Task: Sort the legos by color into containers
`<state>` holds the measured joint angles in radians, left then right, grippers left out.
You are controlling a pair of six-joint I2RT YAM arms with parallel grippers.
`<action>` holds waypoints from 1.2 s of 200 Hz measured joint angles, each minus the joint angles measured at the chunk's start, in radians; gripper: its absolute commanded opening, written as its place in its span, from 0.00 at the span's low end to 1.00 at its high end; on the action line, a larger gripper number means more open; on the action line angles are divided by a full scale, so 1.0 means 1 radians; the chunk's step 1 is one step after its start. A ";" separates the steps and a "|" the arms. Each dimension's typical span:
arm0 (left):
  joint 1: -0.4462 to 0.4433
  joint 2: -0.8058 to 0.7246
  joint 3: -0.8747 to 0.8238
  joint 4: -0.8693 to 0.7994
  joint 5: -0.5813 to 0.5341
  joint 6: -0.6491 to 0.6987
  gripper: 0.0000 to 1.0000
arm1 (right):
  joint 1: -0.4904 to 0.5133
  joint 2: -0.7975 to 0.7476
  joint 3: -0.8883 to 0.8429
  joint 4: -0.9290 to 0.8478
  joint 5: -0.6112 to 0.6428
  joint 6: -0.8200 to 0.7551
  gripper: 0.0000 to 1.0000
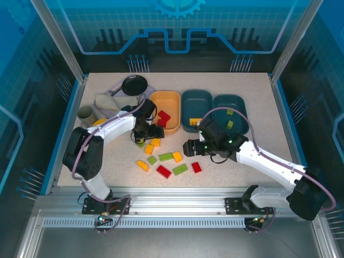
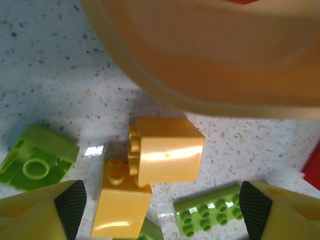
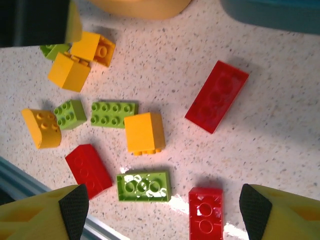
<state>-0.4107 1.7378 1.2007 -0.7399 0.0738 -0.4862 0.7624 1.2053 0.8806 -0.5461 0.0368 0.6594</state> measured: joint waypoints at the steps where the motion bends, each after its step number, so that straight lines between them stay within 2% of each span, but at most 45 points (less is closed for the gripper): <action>1: 0.000 0.003 0.002 0.001 0.000 0.002 0.82 | 0.001 -0.001 0.000 0.000 0.000 0.000 0.82; 41: -0.028 0.080 0.035 0.018 -0.027 0.034 0.69 | 0.006 -0.043 0.000 0.000 0.034 0.034 0.82; 72: -0.056 0.102 0.035 0.023 -0.064 0.040 0.66 | 0.006 -0.050 0.000 -0.007 0.042 0.045 0.82; 114: -0.077 0.140 0.035 0.034 -0.118 0.031 0.47 | 0.006 -0.050 0.000 -0.014 0.042 0.052 0.81; 135: -0.091 0.150 0.050 0.031 -0.149 0.028 0.41 | 0.006 -0.050 0.000 -0.014 0.042 0.055 0.81; 171: -0.109 0.147 0.055 0.016 -0.198 0.016 0.39 | 0.005 -0.050 0.013 -0.028 0.050 0.056 0.80; 198: -0.115 0.064 0.082 -0.085 -0.228 -0.013 0.38 | -0.007 -0.065 0.057 -0.054 0.077 0.056 0.79; 240: -0.133 -0.076 0.299 -0.232 -0.225 -0.065 0.39 | -0.098 -0.184 0.077 -0.027 0.141 0.103 0.80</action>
<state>-0.5434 1.6619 1.4994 -0.9722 -0.1509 -0.5510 0.6643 1.0214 0.9577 -0.5732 0.1776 0.7628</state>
